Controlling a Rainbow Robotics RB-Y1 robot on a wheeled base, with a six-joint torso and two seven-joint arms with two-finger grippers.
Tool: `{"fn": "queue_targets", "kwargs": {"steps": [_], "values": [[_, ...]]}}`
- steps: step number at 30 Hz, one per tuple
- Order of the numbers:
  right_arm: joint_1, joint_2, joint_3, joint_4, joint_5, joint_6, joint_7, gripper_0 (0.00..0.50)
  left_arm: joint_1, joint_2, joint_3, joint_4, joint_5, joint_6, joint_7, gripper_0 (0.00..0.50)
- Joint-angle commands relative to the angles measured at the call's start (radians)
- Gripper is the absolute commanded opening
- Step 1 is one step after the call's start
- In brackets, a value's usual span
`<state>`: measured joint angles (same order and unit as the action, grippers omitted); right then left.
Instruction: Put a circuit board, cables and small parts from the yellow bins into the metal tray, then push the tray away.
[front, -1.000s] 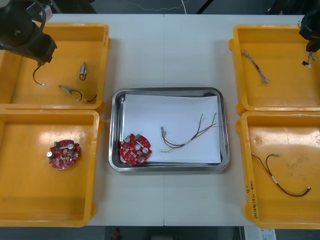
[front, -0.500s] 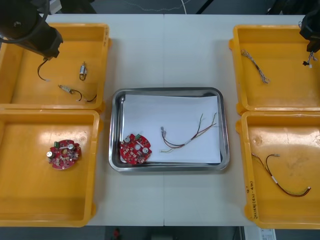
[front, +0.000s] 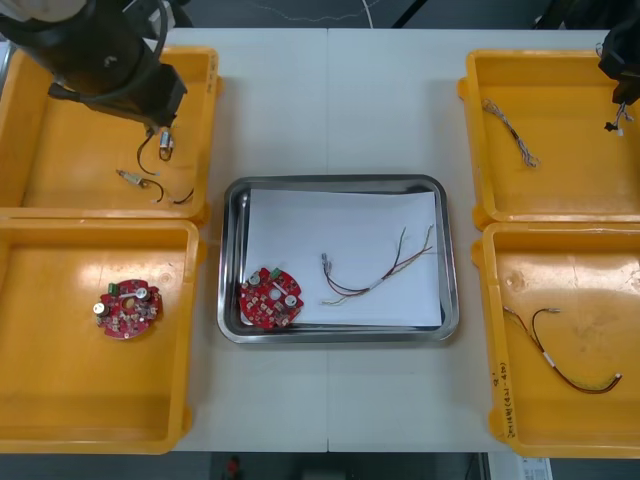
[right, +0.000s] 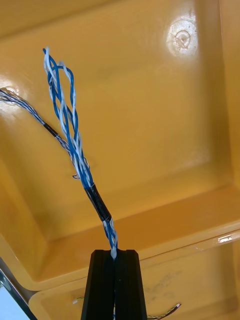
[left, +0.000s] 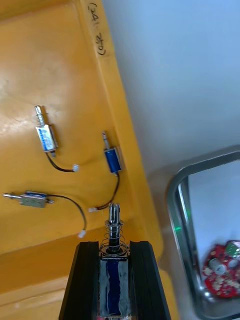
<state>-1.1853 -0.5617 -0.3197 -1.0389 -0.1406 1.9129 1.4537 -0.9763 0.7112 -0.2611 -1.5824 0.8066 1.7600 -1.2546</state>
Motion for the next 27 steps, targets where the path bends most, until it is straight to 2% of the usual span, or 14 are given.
{"fn": "queue_targets", "kwargs": {"steps": [1,8,15,21,27], "values": [[-0.004,0.003,-0.021,-0.053,-0.010,0.007,0.036,0.000,-0.056,-0.055,-0.058,-0.071,0.006,0.007,0.046,0.000],[-0.004,0.005,-0.021,-0.112,-0.011,0.007,0.039,0.000,-0.067,-0.115,-0.138,-0.096,0.005,0.004,0.142,0.000],[-0.004,0.020,-0.021,-0.135,-0.010,0.007,0.037,0.000,-0.070,-0.145,-0.227,-0.085,0.003,-0.030,0.169,0.000],[0.007,0.046,-0.025,-0.151,-0.004,0.007,0.034,0.000,-0.070,-0.159,-0.305,-0.027,0.003,-0.103,0.190,0.001],[0.072,0.068,-0.027,-0.244,-0.013,0.007,0.040,0.000,-0.070,-0.174,-0.368,0.058,0.003,-0.186,0.199,0.001]]}}
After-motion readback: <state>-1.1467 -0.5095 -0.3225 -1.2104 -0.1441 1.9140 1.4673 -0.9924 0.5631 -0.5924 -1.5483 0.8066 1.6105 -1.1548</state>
